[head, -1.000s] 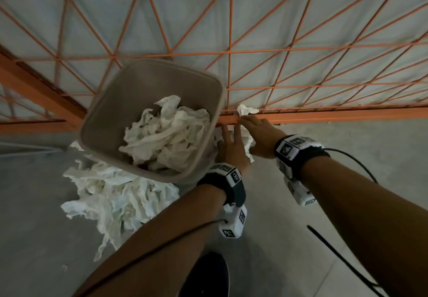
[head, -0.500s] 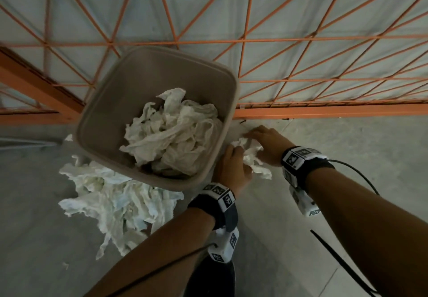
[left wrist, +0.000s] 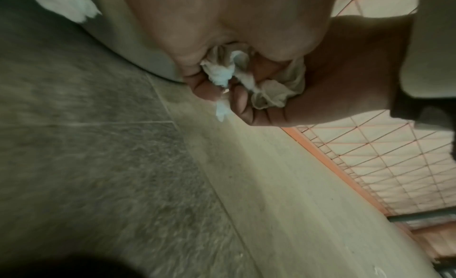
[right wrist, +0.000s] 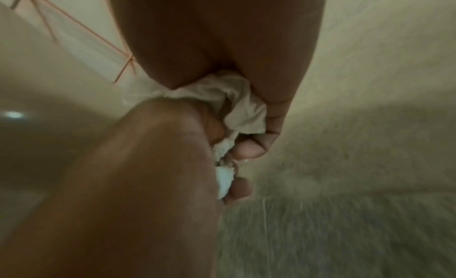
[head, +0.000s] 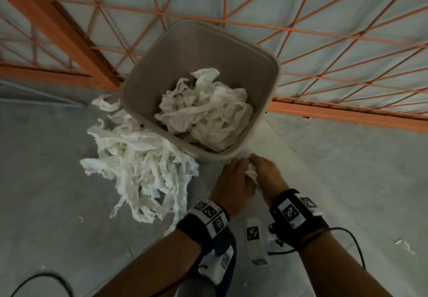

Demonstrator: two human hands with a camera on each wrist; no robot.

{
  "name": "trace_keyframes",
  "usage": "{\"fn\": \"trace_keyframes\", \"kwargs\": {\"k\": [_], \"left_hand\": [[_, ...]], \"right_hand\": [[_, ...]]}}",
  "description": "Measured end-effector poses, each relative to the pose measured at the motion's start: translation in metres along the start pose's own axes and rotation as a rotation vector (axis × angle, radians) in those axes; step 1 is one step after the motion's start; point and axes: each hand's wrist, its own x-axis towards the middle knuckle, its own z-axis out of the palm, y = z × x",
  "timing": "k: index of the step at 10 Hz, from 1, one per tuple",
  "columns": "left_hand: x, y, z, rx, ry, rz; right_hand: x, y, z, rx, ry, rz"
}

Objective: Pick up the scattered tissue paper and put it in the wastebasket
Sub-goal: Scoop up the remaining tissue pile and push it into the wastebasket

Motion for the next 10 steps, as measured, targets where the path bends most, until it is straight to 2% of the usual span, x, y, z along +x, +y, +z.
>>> {"fn": "trace_keyframes", "kwargs": {"k": [1,2,3,4,5,6,7,8,9,10], "left_hand": [[-0.028,-0.015,-0.014,-0.044,0.047,-0.034],[-0.057,-0.028,-0.042,-0.020,0.089,-0.046],[-0.082,-0.035,-0.071,-0.054,0.181,-0.074],[-0.095,-0.049,-0.090,-0.212,0.350,-0.122],[-0.110,-0.059,-0.112,-0.251,0.457,-0.153],[-0.125,-0.076,-0.124,-0.156,0.570,-0.159],[-0.138,-0.095,-0.128,-0.071,0.672,-0.274],[-0.137,-0.111,-0.118,-0.035,0.650,-0.489],[-0.131,-0.120,-0.112,-0.065,0.592,-0.652],[-0.134,-0.123,-0.114,-0.014,0.615,-0.629]], "right_hand": [[-0.020,0.007,0.018,-0.145,-0.074,0.005],[-0.036,0.016,0.038,-0.242,-0.216,0.030],[-0.043,0.025,0.066,-0.342,-0.243,-0.043],[-0.042,0.033,0.098,-0.463,-0.208,-0.141],[-0.035,0.042,0.121,-0.559,-0.188,-0.167],[-0.027,0.053,0.134,-0.751,-0.226,-0.136],[-0.024,0.060,0.139,-0.919,-0.156,-0.269],[-0.026,0.058,0.139,-1.049,-0.177,-0.426],[-0.026,0.056,0.137,-0.797,-0.123,-0.411],[-0.033,0.053,0.140,-0.696,-0.100,-0.498]]}}
